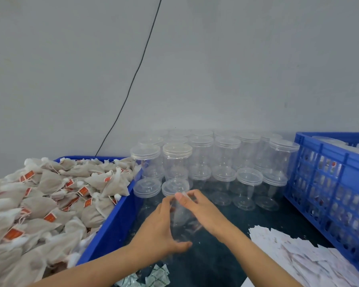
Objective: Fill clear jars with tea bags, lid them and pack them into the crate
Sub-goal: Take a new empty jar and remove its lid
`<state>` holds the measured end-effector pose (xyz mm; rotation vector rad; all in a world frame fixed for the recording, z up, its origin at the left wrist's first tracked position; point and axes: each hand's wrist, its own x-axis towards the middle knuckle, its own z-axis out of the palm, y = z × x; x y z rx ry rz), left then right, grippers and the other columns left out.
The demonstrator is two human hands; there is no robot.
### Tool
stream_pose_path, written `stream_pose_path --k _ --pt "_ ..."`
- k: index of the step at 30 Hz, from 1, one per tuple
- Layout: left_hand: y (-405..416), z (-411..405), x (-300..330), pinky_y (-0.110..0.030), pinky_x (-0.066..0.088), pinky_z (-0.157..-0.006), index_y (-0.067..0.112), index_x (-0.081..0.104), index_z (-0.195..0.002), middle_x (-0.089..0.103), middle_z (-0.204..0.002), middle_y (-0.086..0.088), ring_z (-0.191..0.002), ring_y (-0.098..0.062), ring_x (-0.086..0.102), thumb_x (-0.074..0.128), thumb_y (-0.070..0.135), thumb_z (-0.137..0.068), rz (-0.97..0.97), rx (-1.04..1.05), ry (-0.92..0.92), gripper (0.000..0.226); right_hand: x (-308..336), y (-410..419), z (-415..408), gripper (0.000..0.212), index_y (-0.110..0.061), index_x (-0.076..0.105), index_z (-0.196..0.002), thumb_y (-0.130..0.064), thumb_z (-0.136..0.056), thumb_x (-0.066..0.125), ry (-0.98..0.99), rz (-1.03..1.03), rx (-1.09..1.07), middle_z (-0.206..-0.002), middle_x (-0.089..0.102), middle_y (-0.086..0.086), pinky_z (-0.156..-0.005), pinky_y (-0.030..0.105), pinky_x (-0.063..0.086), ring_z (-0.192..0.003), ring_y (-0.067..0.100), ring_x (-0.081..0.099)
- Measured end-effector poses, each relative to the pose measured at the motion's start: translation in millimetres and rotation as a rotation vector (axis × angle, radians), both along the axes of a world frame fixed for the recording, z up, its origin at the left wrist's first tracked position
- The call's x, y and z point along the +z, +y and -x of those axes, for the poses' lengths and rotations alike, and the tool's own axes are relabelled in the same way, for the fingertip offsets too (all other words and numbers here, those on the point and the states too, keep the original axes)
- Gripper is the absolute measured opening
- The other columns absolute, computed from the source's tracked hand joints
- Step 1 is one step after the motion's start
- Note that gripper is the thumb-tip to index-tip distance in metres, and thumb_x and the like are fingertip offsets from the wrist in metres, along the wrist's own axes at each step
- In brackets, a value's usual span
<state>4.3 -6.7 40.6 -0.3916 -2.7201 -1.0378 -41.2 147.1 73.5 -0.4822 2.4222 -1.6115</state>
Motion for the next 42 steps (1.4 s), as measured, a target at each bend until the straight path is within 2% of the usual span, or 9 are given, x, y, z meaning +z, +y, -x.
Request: stream_pose_path --k 3,8,16,19,22,29,32,37,42 --pt "-13 1 3 -0.006 0.046 -0.078 0.045 0.016 -0.133 0.050 -0.114 0.028 -0.100 0.003 0.058 0.078 0.062 -0.054 -0.011 0.020 -0.064 0.102 -9 -13 6 0.040 -0.025 0.060 -0.106 -0.059 -0.086 0.051 0.104 0.043 -0.061 -0.110 0.063 -0.001 -0.091 0.045 0.053 -0.101 0.018 0.063" --pt "-28 12 11 -0.019 0.051 -0.087 0.033 0.036 -0.124 0.058 -0.112 0.021 -0.099 0.001 0.060 0.084 0.055 -0.055 -0.005 -0.024 -0.133 0.087 -21 -16 11 0.054 -0.031 0.060 -0.122 -0.065 -0.082 0.051 0.212 0.098 -0.056 -0.117 0.057 -0.009 -0.101 0.034 0.045 -0.107 0.007 0.055" --pt "-26 16 5 -0.030 0.049 -0.099 0.041 0.041 -0.125 0.061 -0.121 0.022 -0.111 0.000 0.059 0.086 0.053 -0.056 -0.164 -0.111 -0.220 0.083 2 25 16 0.045 -0.040 0.049 -0.133 -0.031 -0.090 0.057 0.241 0.127 0.455 -0.136 0.048 -0.016 -0.103 0.026 0.042 -0.130 0.002 0.043" --pt "-29 18 4 -0.019 0.050 -0.089 0.041 0.035 -0.128 0.057 -0.116 0.026 -0.105 0.003 0.058 0.081 0.063 -0.052 -0.065 0.026 -0.046 0.091 1 25 13 0.045 -0.052 0.041 -0.129 -0.059 -0.087 0.054 0.147 0.132 0.296 -0.137 0.041 -0.016 -0.093 0.014 0.044 -0.123 -0.008 0.042" --pt "-33 20 3 -0.014 0.049 -0.085 0.038 0.031 -0.133 0.053 -0.116 0.027 -0.104 0.000 0.056 0.079 0.064 -0.053 0.038 0.063 0.045 0.096 -9 14 11 0.080 -0.042 0.032 -0.138 -0.082 -0.068 0.038 0.122 -0.010 0.116 -0.136 0.042 -0.006 -0.102 0.034 0.044 -0.119 0.008 0.049" --pt "-36 20 -2 -0.005 0.037 -0.089 0.040 0.025 -0.135 0.044 -0.128 0.028 -0.114 0.005 0.047 0.079 0.062 -0.057 0.134 0.038 0.074 0.098 -10 20 13 0.053 -0.057 0.028 -0.128 -0.059 -0.084 0.059 0.092 0.001 0.280 -0.124 0.045 -0.017 -0.077 0.005 0.044 -0.104 -0.015 0.051" --pt "-34 20 -4 -0.011 0.038 -0.095 0.040 0.025 -0.137 0.043 -0.130 0.029 -0.117 0.006 0.044 0.079 0.062 -0.057 0.145 0.019 0.045 0.099 -8 34 17 0.077 -0.065 0.013 -0.133 -0.042 -0.079 0.063 0.104 -0.023 0.388 -0.138 0.030 -0.027 -0.087 0.009 0.044 -0.121 -0.022 0.034" --pt "-32 21 -6 -0.016 0.035 -0.097 0.035 0.024 -0.140 0.044 -0.130 0.022 -0.113 0.000 0.044 0.076 0.062 -0.060 0.356 0.006 0.142 0.099 -10 27 17 0.093 -0.045 0.015 -0.142 -0.078 -0.065 0.056 -0.018 -0.068 0.251 -0.123 0.049 -0.016 -0.076 0.014 0.047 -0.104 -0.003 0.056" --pt "-34 21 -8 -0.014 0.029 -0.097 0.032 0.021 -0.144 0.042 -0.135 0.018 -0.117 -0.002 0.042 0.073 0.064 -0.062 0.423 0.011 0.140 0.103 -13 38 20 0.093 -0.063 0.017 -0.132 -0.036 -0.071 0.082 0.103 -0.188 0.371 -0.132 0.035 -0.026 -0.094 0.022 0.050 -0.116 -0.012 0.046"
